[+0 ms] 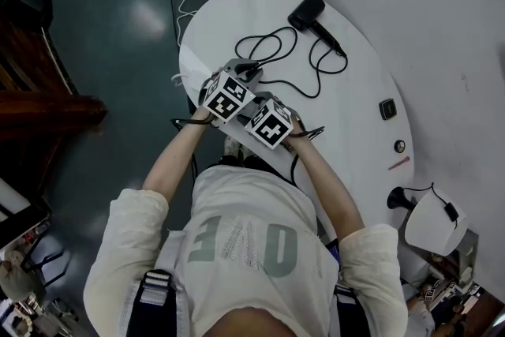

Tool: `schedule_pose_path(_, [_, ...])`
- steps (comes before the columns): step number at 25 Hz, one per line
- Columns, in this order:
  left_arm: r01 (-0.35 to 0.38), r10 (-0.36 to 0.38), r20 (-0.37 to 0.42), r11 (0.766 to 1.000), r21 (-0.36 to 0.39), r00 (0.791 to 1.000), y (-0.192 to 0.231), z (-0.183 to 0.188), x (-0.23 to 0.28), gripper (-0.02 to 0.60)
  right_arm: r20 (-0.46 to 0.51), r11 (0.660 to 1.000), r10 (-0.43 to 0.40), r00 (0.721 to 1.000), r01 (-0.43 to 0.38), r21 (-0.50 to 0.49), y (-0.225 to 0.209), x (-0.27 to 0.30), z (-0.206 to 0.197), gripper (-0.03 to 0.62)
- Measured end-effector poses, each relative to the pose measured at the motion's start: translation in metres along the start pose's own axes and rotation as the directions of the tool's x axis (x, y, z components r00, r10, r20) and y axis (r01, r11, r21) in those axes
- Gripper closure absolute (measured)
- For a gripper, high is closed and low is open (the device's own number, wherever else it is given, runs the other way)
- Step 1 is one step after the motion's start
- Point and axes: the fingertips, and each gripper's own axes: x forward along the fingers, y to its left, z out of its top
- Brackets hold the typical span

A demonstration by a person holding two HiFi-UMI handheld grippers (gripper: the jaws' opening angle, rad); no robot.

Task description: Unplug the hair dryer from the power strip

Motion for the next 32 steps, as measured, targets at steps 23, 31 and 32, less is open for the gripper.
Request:
schedule_pose_path(23, [-0.178,0.207,0.266,0.975,-0.132,0.941,0.039,0.081,-0.070,0.577,-0.008,0.998,0.049,0.999,-0.049,0.043,-0.001,0.006,-0.005,0.344])
schedule_pose_path(31, [-0.211,0.259,0.350,0.962,-0.171,0.900,0.049,0.111,-0.109,0.578,0.062,0.998,-0.008,0.998,0.004,0.062,-0.014,-0.026,0.013,0.322])
schedule_pose_path(32, [-0.218,0.270,0.357,0.959,-0.180,0.894,0.051,0.114,-0.113,0.578,0.100,0.997,-0.019,0.995,0.011,0.071,-0.017,-0.036,0.022,0.322])
